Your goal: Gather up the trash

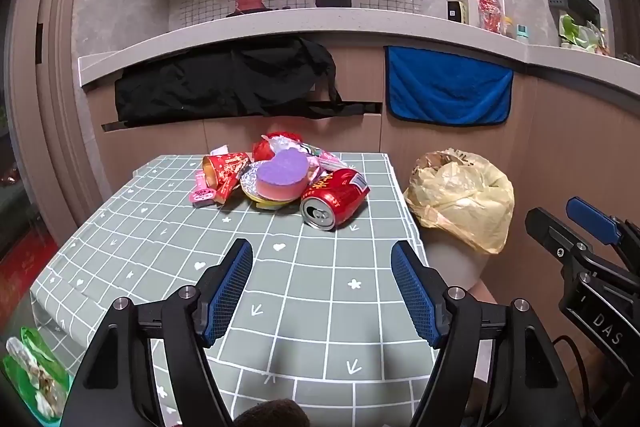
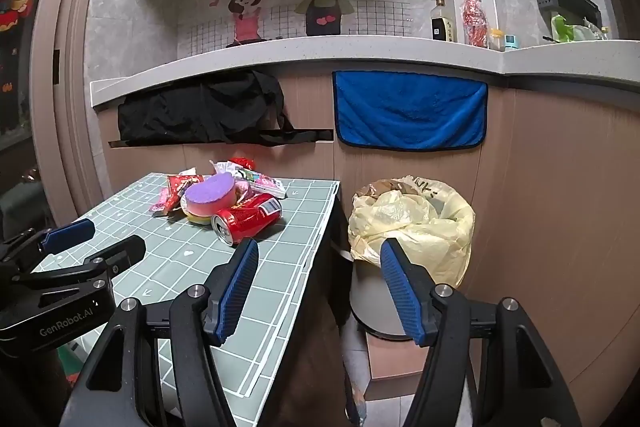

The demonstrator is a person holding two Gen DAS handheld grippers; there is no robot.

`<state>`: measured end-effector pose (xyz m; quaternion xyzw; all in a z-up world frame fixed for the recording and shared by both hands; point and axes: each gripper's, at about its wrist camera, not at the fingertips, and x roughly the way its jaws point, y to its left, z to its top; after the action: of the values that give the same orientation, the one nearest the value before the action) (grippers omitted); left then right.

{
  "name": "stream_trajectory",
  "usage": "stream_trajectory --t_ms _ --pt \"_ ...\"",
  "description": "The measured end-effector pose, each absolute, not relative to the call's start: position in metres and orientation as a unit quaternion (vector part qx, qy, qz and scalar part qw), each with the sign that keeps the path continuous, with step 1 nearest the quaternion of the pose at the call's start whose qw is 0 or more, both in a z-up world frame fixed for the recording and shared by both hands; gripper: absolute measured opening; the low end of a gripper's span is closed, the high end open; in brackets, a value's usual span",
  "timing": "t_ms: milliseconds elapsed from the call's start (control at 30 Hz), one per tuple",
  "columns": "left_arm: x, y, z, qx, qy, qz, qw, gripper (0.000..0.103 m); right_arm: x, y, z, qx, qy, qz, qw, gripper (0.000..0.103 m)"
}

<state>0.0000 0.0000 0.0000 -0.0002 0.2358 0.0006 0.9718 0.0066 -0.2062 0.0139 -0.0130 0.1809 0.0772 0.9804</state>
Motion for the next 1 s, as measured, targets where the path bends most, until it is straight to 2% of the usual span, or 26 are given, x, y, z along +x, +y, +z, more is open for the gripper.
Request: stream_trajectory --t_ms 1000 --pt "-0.002 -0.01 -0.003 0.001 0.234 0.001 0.972 0.072 0.004 -0.209 0.018 -0.01 0.184 0.077 0.98 0.061"
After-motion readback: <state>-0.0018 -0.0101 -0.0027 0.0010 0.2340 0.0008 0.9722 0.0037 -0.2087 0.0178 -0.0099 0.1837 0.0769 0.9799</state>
